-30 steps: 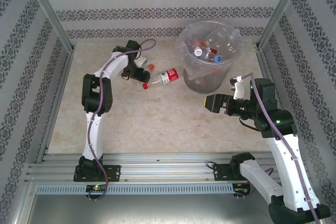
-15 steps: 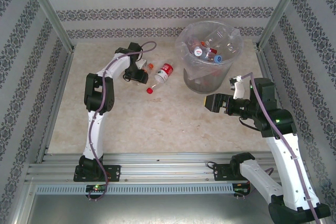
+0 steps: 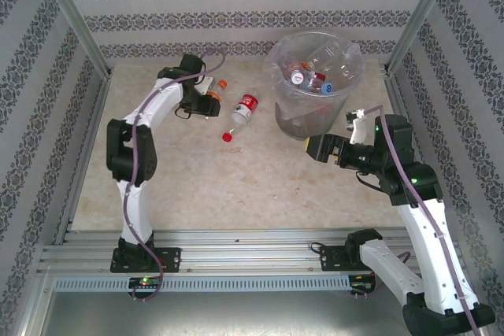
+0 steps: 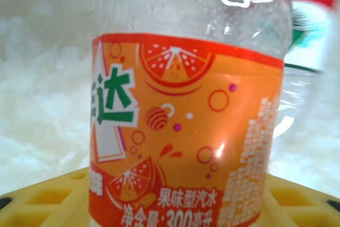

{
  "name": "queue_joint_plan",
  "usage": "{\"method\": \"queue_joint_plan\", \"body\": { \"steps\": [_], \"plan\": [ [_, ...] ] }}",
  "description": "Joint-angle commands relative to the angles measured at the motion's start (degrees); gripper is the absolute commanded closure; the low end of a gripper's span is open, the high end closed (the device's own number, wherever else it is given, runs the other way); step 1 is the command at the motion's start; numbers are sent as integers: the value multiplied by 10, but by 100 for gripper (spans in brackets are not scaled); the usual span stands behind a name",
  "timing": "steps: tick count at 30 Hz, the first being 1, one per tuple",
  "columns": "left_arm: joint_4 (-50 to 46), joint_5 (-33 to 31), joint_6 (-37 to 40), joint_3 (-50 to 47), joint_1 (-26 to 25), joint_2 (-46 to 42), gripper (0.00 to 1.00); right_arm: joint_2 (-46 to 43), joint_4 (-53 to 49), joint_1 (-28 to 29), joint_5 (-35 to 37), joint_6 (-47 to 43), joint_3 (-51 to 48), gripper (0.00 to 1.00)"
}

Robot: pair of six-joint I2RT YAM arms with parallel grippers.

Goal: Put the plastic bottles in the bin

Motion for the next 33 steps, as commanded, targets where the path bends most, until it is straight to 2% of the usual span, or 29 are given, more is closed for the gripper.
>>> {"method": "queue_joint_plan", "body": {
  "steps": [1,4,9,12,16,21,26,33],
  "plan": [
    [57,90,-47,-63,-9,-75,48,-1,81,-1,-29,52,-15,2],
    [104,137,-85,-137,-24,-144,49,8,128,6,-34,86,-16,2],
    [244,226,-185,-268,-60,-268,49,38,173,42,2,108,-12,2],
    [307,236,-232,-321,-102,-325,50,60,204,77,31,122,-3,2],
    [431,258,-336,-395,-148,-379,51,101,216,128,77,121,22,2],
    [573,273,-435,-462,-195,-414,51,143,232,169,104,116,44,2],
    [615,282,-465,-471,-233,-421,51,177,241,183,108,110,57,2],
    [606,280,-453,-451,-268,-414,50,201,255,189,101,111,62,2]
  ]
}}
